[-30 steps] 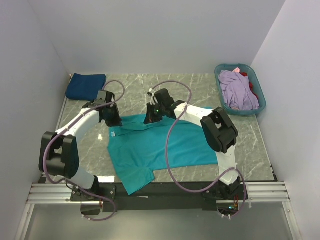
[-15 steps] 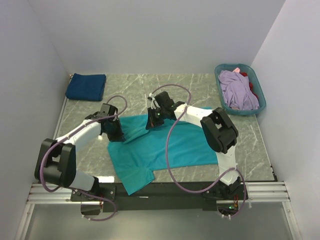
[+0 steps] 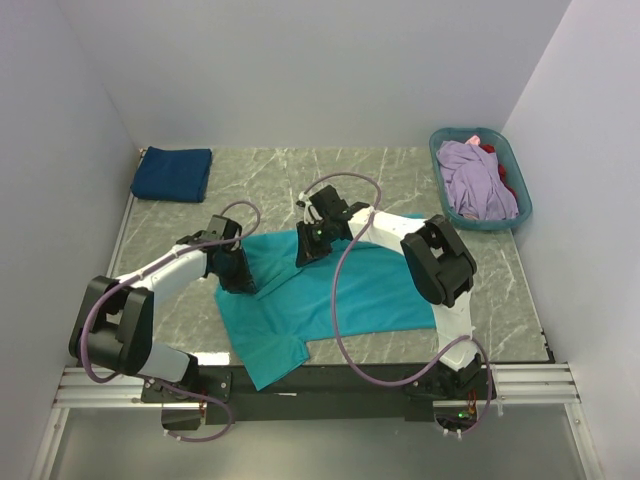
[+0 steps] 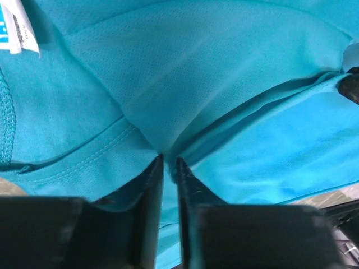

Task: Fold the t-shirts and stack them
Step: Fold the tshirt

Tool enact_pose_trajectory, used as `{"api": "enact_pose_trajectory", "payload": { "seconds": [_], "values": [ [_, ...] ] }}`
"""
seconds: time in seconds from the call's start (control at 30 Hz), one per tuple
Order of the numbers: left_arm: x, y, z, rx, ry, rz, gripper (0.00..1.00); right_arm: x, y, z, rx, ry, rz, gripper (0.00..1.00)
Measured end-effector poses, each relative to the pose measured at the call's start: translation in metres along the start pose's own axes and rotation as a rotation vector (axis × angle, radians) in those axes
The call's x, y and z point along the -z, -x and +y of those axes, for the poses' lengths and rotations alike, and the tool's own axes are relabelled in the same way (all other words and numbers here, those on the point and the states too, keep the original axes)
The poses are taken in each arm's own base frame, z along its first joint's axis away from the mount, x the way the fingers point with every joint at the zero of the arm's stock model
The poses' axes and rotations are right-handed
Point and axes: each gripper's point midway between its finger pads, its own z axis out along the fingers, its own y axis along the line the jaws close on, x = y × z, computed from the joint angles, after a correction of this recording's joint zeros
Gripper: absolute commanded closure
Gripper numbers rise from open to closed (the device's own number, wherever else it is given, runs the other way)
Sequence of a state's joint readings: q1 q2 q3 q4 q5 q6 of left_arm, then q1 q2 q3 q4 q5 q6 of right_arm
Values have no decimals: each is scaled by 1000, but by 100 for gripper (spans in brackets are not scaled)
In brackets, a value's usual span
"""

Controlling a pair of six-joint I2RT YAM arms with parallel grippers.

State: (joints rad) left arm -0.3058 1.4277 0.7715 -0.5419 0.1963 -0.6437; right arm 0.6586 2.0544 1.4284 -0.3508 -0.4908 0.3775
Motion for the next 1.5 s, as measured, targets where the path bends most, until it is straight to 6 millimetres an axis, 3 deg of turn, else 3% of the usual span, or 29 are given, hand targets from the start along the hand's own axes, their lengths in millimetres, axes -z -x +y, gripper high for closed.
{"api": "enact_pose_trajectory", "payload": {
  "seconds": [0.13, 0.2, 0.3, 0.4, 0.47, 0.53, 0.67, 0.77, 0.9, 1.07, 1.27, 1.5],
  "values": [
    [0, -6, 4, 4, 10, 12, 58, 2, -7, -1, 5, -4, 32, 65],
    [3, -10, 6, 7, 16, 18, 54, 3, -11, -2, 5, -8, 50, 65],
    [10, -9, 5, 3, 13, 2, 33, 7, -15, -7, 7, -39, 58, 60],
    [19, -2, 6, 7, 23, -41, 20, 20, -12, -12, 21, -90, 33, 59],
    [25, 9, 4, 23, 21, -72, 18, 35, -5, -17, 22, -119, -4, 60],
    [32, 27, 1, 43, 13, -119, 24, 53, 5, -23, 10, -135, -52, 60],
    [46, 57, -9, 53, -8, -195, 27, 81, 23, -38, -18, -158, -132, 62],
    [46, 72, -16, 43, -8, -219, 29, 80, 26, -32, -3, -154, -140, 62],
    [35, 88, -9, 60, 30, -215, 40, 60, 19, 3, 60, -110, -106, 62],
    [21, 121, 13, 112, 88, -220, 53, 20, 23, 44, 126, -34, -82, 62],
    [-5, 158, 19, 114, 119, -216, 66, -26, 29, 60, 171, -14, -43, 62],
    [-22, 166, 41, 153, 163, -191, 71, -48, 8, 58, 193, -41, 61, 63]
  ]
}}
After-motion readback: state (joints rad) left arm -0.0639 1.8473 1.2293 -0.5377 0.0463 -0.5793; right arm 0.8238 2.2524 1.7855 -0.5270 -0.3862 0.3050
